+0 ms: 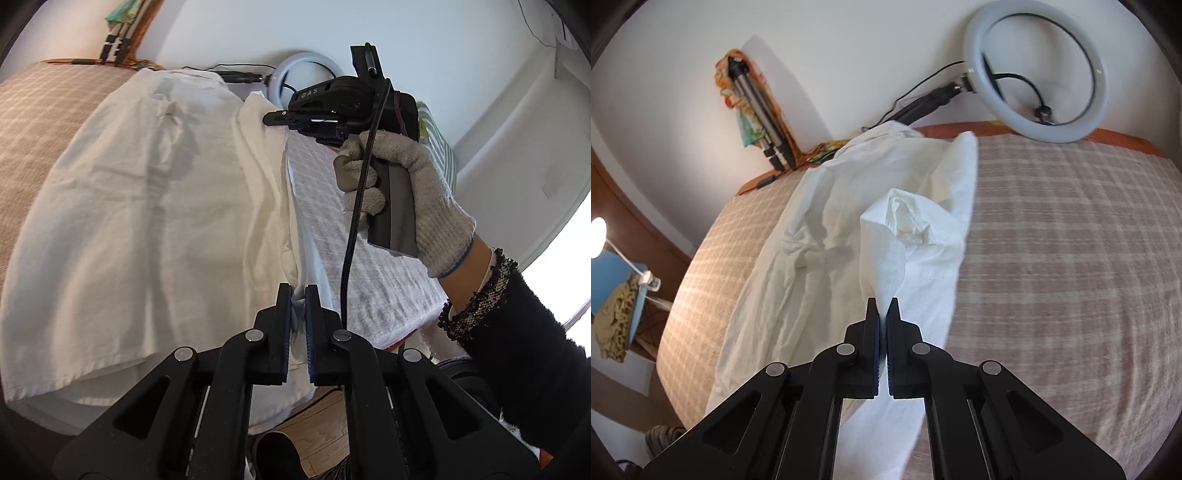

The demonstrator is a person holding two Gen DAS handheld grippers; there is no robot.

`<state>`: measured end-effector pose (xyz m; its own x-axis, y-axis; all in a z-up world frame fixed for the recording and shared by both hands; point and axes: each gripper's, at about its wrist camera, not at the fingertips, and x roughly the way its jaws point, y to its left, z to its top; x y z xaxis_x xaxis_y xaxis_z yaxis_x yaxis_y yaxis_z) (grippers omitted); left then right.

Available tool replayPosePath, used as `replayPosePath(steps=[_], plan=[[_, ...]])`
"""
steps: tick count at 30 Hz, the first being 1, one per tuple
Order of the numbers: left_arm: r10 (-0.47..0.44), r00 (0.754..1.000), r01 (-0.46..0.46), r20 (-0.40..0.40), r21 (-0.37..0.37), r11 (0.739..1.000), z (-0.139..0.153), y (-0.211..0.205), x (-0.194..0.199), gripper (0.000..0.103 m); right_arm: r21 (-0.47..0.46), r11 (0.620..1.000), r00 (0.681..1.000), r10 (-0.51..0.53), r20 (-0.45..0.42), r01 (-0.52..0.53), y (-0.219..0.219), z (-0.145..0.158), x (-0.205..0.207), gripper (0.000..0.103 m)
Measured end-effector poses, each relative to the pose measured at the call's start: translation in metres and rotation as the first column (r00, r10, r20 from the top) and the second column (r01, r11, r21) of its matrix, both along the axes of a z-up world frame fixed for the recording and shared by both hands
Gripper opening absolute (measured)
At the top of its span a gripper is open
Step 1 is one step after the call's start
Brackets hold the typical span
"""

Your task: Fold small clothes

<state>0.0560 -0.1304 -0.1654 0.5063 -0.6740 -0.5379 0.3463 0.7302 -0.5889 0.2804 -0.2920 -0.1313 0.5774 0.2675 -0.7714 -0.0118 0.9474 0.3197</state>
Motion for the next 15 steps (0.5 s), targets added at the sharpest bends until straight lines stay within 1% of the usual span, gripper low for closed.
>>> replayPosePath(steps=[3, 7, 10, 13, 14, 15], plan=[[0.021, 1.0, -0.021, -0.009, 0.01, 1.0, -0.004, 0.011, -0.005, 0.005, -0.037, 0.998, 0.999, 0.05, -0.01, -0.051, 0.024, -0.005, 0.007, 0.002], [0.043, 0.998, -0.042, -0.041, 0.028, 0.999, -0.014, 0.023, -0.008, 0.005, -0.088, 0.989, 0.992, 0.116, -0.051, -0.12, 0.057, -0.024, 0.021, 0.002], [0.056, 0.997, -0.053, -0.053, 0.044, 0.998, -0.02, 0.029, -0.008, 0.005, -0.121, 0.98, 0.986, 0.148, -0.075, -0.157, 0.072, -0.035, 0.025, 0.002], [0.061, 0.996, -0.058, -0.061, 0.052, 0.997, -0.023, 0.032, -0.01, 0.005, -0.125, 0.978, 0.983, 0.158, -0.091, -0.169, 0.076, -0.044, 0.029, 0.002], [0.06, 0.996, -0.057, -0.062, 0.058, 0.997, -0.024, 0.032, -0.011, 0.005, -0.112, 0.978, 0.981, 0.166, -0.102, -0.177, 0.075, -0.048, 0.03, 0.002], [0.057, 0.996, -0.053, -0.062, 0.065, 0.996, -0.024, 0.03, -0.011, 0.005, -0.096, 0.978, 0.979, 0.173, -0.11, -0.183, 0.074, -0.051, 0.031, 0.006]])
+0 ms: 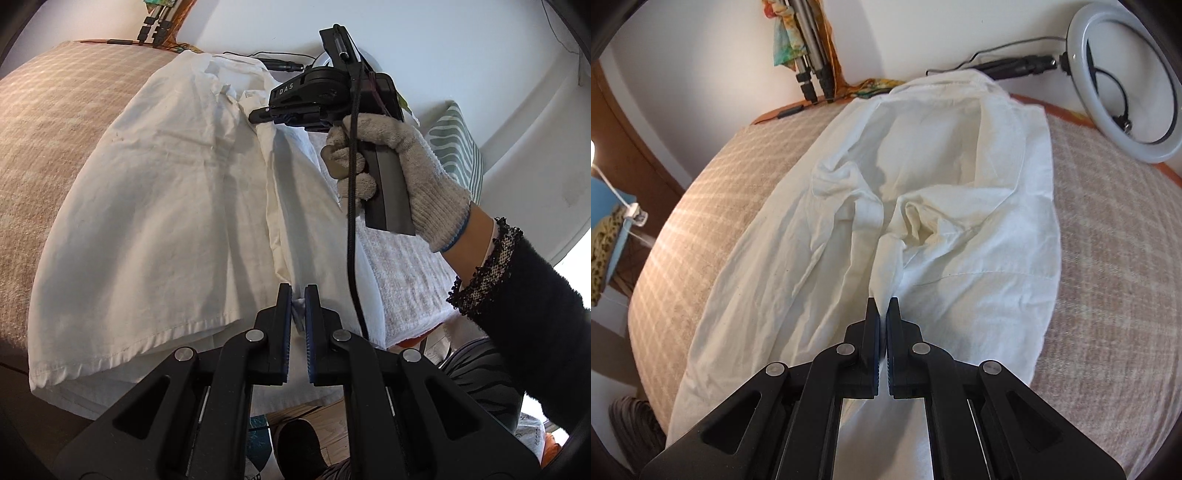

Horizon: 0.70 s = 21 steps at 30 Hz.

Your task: Fold small clothes

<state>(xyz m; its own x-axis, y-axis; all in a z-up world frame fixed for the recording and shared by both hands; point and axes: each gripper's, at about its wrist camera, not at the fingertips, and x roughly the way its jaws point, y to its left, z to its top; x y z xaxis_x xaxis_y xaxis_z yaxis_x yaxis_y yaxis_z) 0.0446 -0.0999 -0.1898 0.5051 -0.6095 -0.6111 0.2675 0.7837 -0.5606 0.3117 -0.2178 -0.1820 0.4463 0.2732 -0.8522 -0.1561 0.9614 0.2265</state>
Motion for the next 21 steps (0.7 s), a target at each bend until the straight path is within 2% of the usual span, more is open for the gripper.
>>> replayPosePath(steps=[3, 6, 9, 10, 11, 12, 13, 16, 21], plan=[[-0.006, 1.0, 0.006, -0.001, 0.011, 1.0, -0.001, -0.002, -0.001, 0.005, 0.076, 0.997, 1.0, 0.004, -0.007, -0.003, -0.011, 0.003, -0.004, 0.01], [-0.011, 1.0, 0.011, 0.001, 0.018, 1.0, 0.0, -0.001, -0.003, 0.005, 0.179, 0.984, 1.0, -0.012, 0.023, 0.008, -0.029, 0.024, -0.023, 0.011], [-0.016, 1.0, 0.016, 0.008, 0.024, 1.0, -0.001, 0.0, -0.003, 0.005, 0.192, 0.979, 0.996, -0.073, 0.049, 0.062, -0.048, 0.046, -0.058, 0.013], [-0.017, 1.0, 0.016, 0.011, 0.027, 1.0, 0.0, -0.001, -0.002, 0.005, 0.189, 0.978, 0.994, -0.1, 0.046, 0.09, -0.053, 0.05, -0.073, 0.016], [-0.018, 1.0, 0.017, 0.012, 0.027, 0.999, 0.001, 0.0, -0.003, 0.005, 0.184, 0.976, 0.991, -0.127, 0.038, 0.118, -0.056, 0.051, -0.088, 0.028], [-0.02, 1.0, 0.019, 0.014, 0.03, 0.999, 0.001, 0.0, -0.004, 0.005, 0.188, 0.972, 0.988, -0.148, 0.032, 0.139, -0.058, 0.051, -0.104, 0.042], [-0.022, 1.0, 0.022, 0.016, 0.033, 0.999, 0.001, 0.0, -0.004, 0.005, 0.194, 0.969, 0.986, -0.163, 0.026, 0.155, -0.058, 0.05, -0.121, 0.044], [-0.026, 1.0, 0.025, 0.017, 0.042, 0.999, 0.002, -0.001, -0.004, 0.005, 0.224, 0.96, 0.986, -0.166, -0.032, 0.169, -0.054, 0.035, -0.171, 0.044], [-0.034, 0.999, 0.034, 0.013, 0.054, 0.998, 0.002, -0.003, -0.004, 0.005, 0.339, 0.925, 0.982, -0.136, -0.133, 0.174, -0.043, 0.01, -0.221, 0.044]])
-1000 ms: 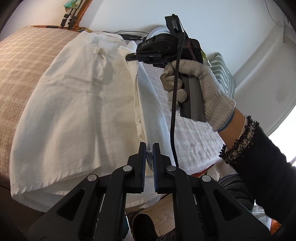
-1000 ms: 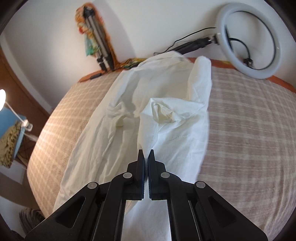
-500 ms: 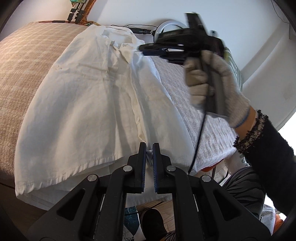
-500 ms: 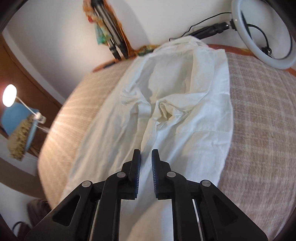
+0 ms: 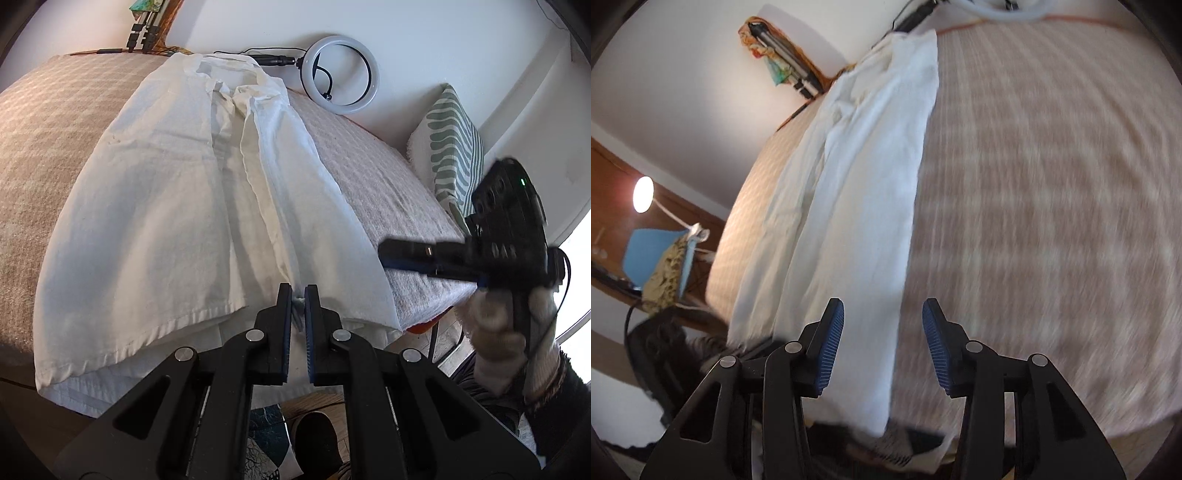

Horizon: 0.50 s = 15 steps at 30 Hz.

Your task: Fold small clothes

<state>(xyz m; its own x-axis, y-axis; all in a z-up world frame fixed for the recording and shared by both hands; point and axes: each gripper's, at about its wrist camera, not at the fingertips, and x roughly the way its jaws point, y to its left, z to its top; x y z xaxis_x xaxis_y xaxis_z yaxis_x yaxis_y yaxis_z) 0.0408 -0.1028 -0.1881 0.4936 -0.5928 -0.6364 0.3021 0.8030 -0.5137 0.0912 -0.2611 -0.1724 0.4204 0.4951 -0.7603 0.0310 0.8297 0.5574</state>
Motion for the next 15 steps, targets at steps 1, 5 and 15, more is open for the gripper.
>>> replayPosePath(steps=[1, 5, 15], plan=[[0.003, 1.0, -0.003, -0.004, 0.002, 1.0, 0.0, 0.0, 0.001, 0.005, 0.018, 1.0, 1.0, 0.01, -0.008, -0.01, 0.004, -0.004, -0.006, 0.044], [0.001, 1.0, 0.0, -0.012, 0.018, 1.0, -0.003, 0.0, 0.003, 0.004, 0.034, 0.999, 1.0, 0.027, -0.002, -0.027, 0.014, -0.008, -0.018, 0.028], [-0.041, 0.999, 0.04, 0.011, 0.089, 0.995, -0.002, -0.014, 0.001, 0.004, -0.038, 0.999, 0.999, 0.039, 0.021, -0.038, 0.03, 0.001, -0.03, 0.001]])
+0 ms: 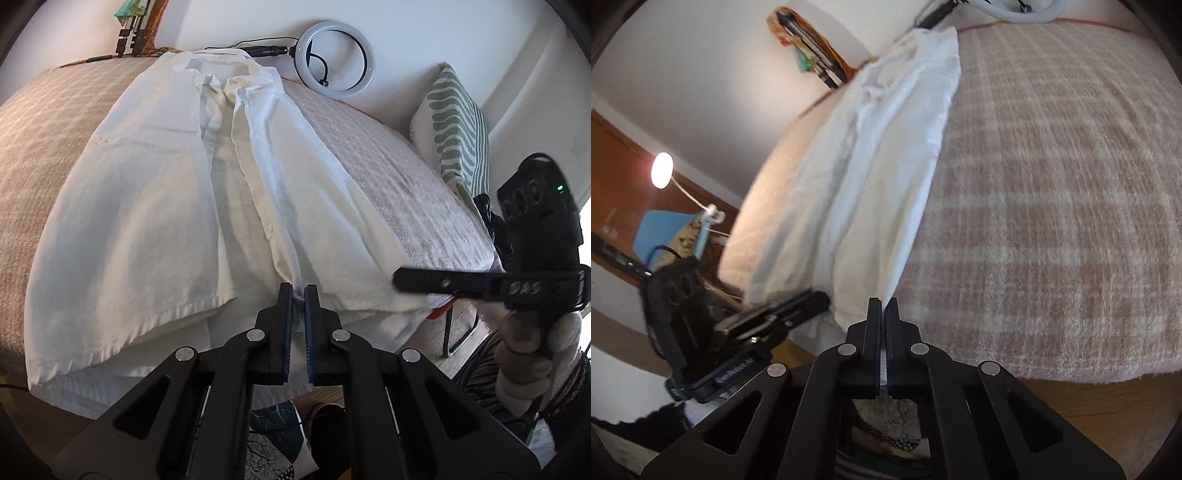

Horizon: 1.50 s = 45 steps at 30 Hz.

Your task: Fold small clothes

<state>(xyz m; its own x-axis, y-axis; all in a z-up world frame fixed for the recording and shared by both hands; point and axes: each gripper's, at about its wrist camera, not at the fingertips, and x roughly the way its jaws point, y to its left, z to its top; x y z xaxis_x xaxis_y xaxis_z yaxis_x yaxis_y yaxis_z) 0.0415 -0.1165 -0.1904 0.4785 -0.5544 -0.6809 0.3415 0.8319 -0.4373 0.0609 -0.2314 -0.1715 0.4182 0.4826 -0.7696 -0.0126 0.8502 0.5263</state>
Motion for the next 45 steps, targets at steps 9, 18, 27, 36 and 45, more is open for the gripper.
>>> replayPosePath(steps=[9, 18, 27, 36, 45], plan=[[-0.012, 0.999, 0.011, 0.043, 0.035, 0.999, 0.035, 0.045, -0.025, 0.033, -0.008, 1.0, 1.0, 0.015, 0.016, -0.015, -0.004, 0.004, -0.011, 0.005], [0.208, 0.973, -0.208, -0.102, 0.008, 0.978, 0.019, 0.137, 0.008, 0.051, 0.047, 0.999, 1.0, -0.024, 0.013, 0.024, -0.016, 0.009, -0.01, 0.028], [0.128, 0.936, -0.202, -0.328, -0.201, 0.959, -0.018, 0.152, 0.035, 0.005, 0.123, 0.992, 0.998, -0.006, -0.068, 0.014, -0.018, -0.007, -0.003, 0.024], [0.135, 0.933, -0.203, -0.333, -0.179, 0.963, -0.019, 0.161, 0.032, 0.004, 0.071, 0.997, 0.997, 0.003, -0.075, 0.002, -0.016, -0.001, -0.011, 0.007], [0.1, 0.942, -0.159, -0.32, -0.162, 0.974, -0.017, 0.151, 0.039, 0.005, 0.139, 0.99, 0.988, 0.021, -0.151, 0.0, -0.025, -0.008, -0.012, 0.015]])
